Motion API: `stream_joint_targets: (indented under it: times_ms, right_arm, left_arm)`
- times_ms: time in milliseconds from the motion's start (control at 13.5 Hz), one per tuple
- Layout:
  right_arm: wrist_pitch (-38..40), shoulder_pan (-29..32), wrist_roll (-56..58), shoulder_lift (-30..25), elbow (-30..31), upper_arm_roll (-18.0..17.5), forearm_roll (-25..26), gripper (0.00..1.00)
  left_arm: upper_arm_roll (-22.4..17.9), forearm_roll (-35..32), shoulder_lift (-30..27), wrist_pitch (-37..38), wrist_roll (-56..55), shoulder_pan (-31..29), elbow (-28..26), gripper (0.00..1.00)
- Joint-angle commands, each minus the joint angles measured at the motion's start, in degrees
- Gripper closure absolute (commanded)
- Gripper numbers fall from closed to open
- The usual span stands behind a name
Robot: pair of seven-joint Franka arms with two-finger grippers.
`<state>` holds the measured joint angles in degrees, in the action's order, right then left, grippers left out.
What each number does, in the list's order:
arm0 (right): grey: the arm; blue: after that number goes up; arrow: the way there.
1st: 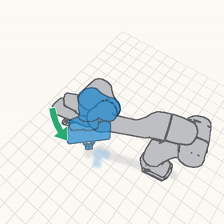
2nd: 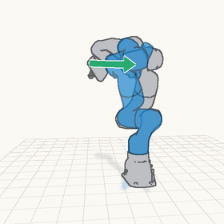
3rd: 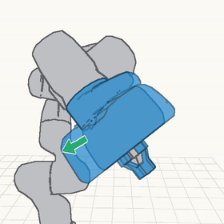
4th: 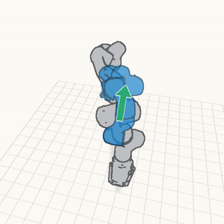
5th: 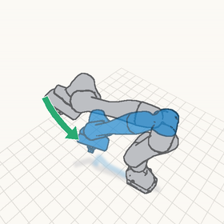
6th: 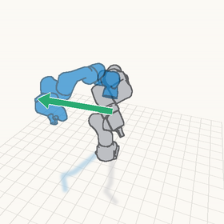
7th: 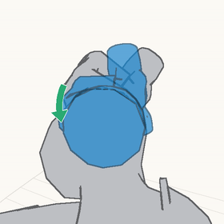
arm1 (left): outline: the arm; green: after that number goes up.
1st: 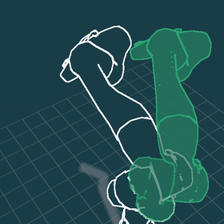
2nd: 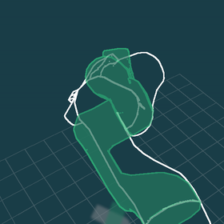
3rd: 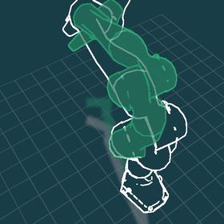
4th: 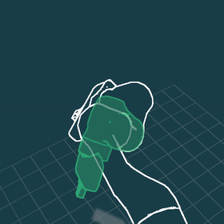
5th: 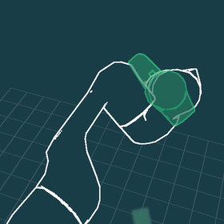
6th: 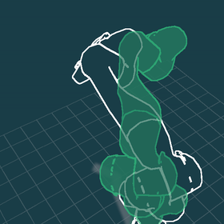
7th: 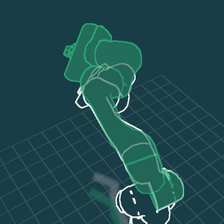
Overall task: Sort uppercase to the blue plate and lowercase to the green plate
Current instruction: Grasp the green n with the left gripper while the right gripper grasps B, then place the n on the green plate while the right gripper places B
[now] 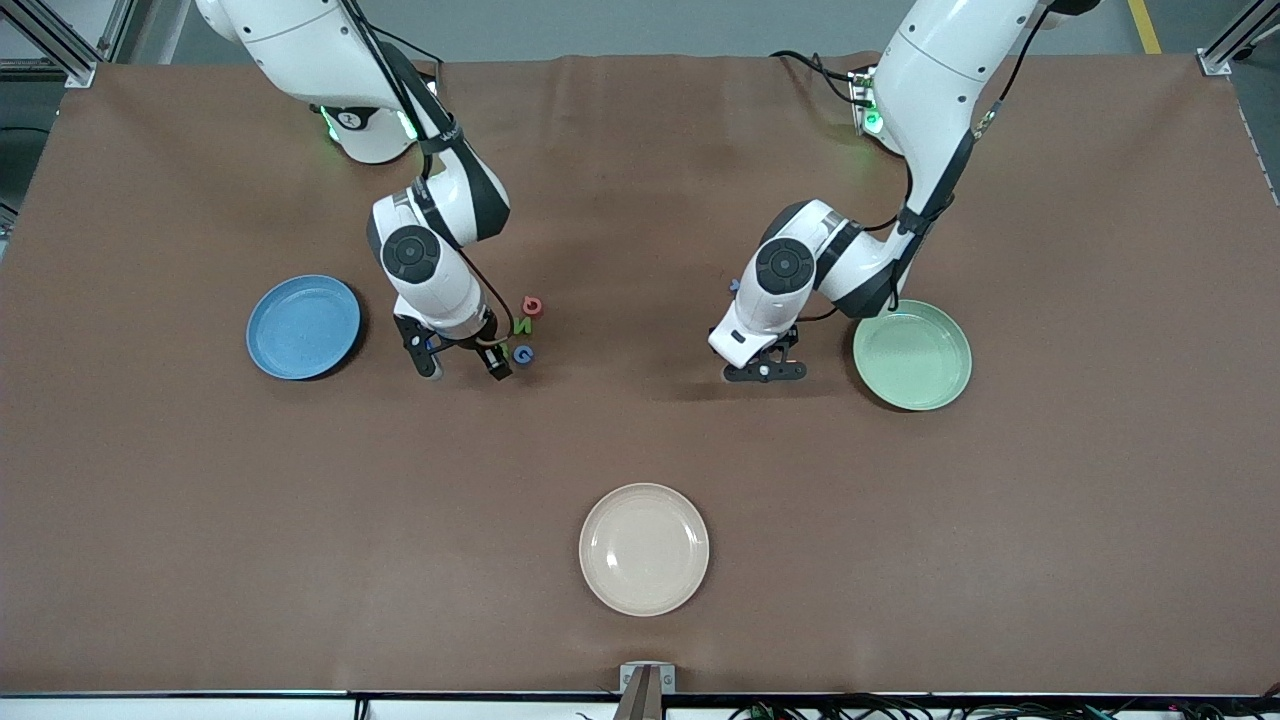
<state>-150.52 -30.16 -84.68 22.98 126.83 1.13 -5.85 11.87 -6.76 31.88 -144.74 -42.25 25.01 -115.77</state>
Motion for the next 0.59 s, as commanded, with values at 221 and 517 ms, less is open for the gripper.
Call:
stream_joint_targets:
  times_ms: [221, 517]
  right_arm:
    - [-2.8, -1.0, -0.7, 2.1, 0.3, 0.6, 0.0, 0.24]
    - [-3.8, -1.6, -0.7, 3.4, 0.2, 0.6, 0.0, 0.27]
  left_arm:
    - [-0.2, -1.2, 0.4, -0.6, -1.6, 0.6, 0.4, 0.54]
    - [-0.2, -1.2, 0.4, -0.6, -2.9, 0.4, 0.4, 0.74]
